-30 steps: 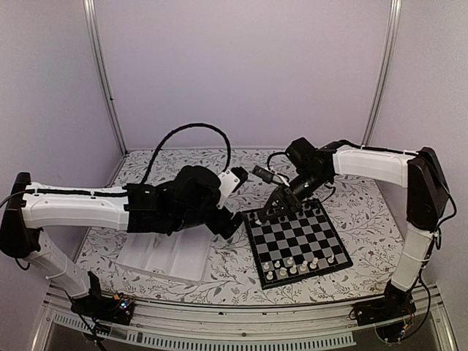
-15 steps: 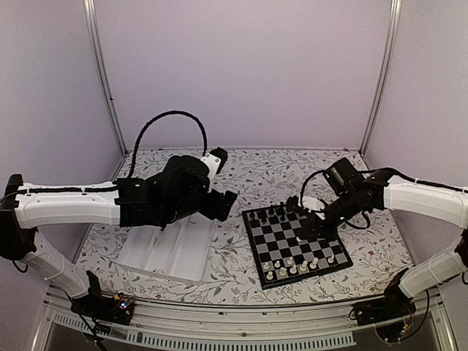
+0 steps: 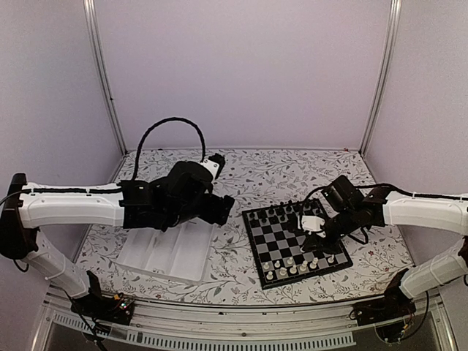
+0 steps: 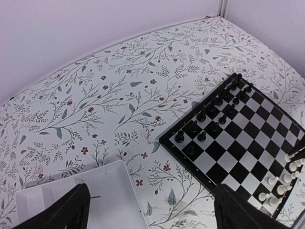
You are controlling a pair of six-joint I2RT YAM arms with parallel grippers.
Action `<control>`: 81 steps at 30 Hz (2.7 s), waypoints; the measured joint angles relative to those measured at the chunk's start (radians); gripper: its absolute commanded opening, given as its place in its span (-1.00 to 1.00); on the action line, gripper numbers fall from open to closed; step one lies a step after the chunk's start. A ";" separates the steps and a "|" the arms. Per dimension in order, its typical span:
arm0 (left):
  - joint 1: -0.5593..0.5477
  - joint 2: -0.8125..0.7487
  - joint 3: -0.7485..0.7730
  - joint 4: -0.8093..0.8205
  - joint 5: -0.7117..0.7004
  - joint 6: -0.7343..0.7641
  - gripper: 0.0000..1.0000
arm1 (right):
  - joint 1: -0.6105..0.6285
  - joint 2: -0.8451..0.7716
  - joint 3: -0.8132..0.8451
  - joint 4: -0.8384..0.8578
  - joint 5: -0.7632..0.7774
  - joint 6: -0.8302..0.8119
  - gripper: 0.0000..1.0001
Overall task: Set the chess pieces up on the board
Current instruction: Place the chess piece on the chessboard.
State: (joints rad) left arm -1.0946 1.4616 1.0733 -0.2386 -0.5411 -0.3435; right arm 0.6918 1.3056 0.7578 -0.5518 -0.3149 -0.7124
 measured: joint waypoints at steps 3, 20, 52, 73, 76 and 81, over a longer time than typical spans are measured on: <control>0.000 0.012 0.001 -0.023 -0.005 -0.018 0.84 | 0.022 0.020 -0.006 0.017 0.007 -0.008 -0.83; 0.000 0.058 0.013 -0.074 -0.026 -0.044 0.84 | 0.042 0.099 -0.030 0.042 0.018 -0.025 -0.75; 0.000 0.072 0.014 -0.097 -0.026 -0.073 0.84 | 0.055 0.152 -0.003 0.056 0.022 -0.006 -0.74; 0.000 0.081 0.014 -0.098 -0.025 -0.078 0.84 | 0.055 0.160 0.024 0.042 -0.006 -0.006 -0.76; 0.000 0.084 0.014 -0.099 -0.025 -0.079 0.84 | 0.055 0.171 0.026 0.039 -0.009 -0.006 -0.76; 0.000 0.085 0.014 -0.100 -0.025 -0.080 0.84 | 0.056 0.185 0.027 0.036 -0.010 -0.005 -0.69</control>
State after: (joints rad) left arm -1.0946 1.5463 1.0878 -0.3382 -0.5659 -0.4240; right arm 0.7475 1.4910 0.7849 -0.5156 -0.3244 -0.7174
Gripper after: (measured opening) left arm 0.920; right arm 0.138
